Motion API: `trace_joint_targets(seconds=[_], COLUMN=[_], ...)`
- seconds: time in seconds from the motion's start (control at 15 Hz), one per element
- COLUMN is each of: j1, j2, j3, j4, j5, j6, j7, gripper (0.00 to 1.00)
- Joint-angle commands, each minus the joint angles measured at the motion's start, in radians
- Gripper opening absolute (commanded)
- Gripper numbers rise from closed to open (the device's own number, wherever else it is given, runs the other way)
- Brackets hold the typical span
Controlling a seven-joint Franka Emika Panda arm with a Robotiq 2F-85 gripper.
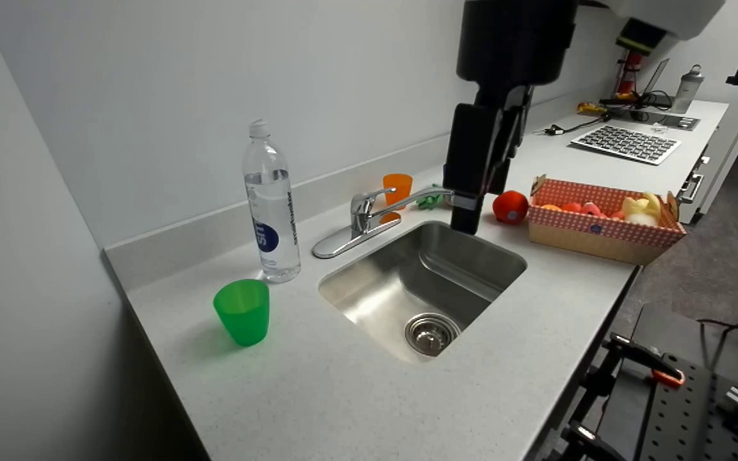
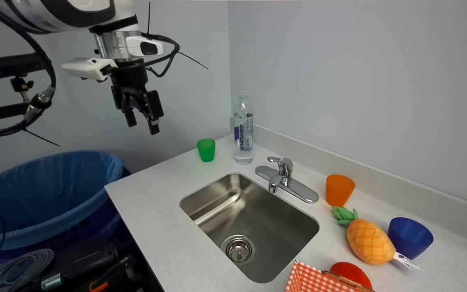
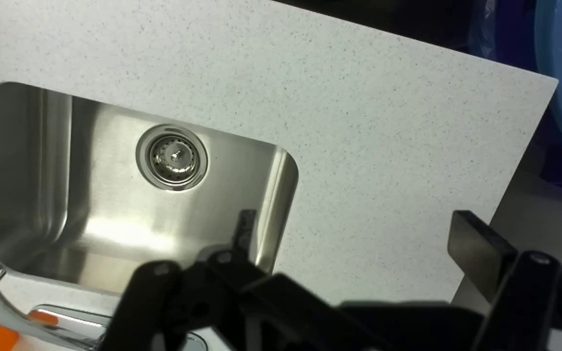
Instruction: Move the box forward
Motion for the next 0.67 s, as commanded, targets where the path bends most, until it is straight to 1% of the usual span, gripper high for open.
trace_joint_targets(seconds=[0.0, 0.33, 0.6], j1=[-0.019, -0.077, -0.150], j2=[0.014, 0.040, 0.058], j3=[-0.022, -0.064, -0.110], j4=[-0.007, -0.023, -0.046], j5=[-0.011, -0.034, -0.086], j6=[0.008, 0.015, 0.023], j7=[0.023, 0.043, 0.074], gripper=[1.00, 1.00, 1.00])
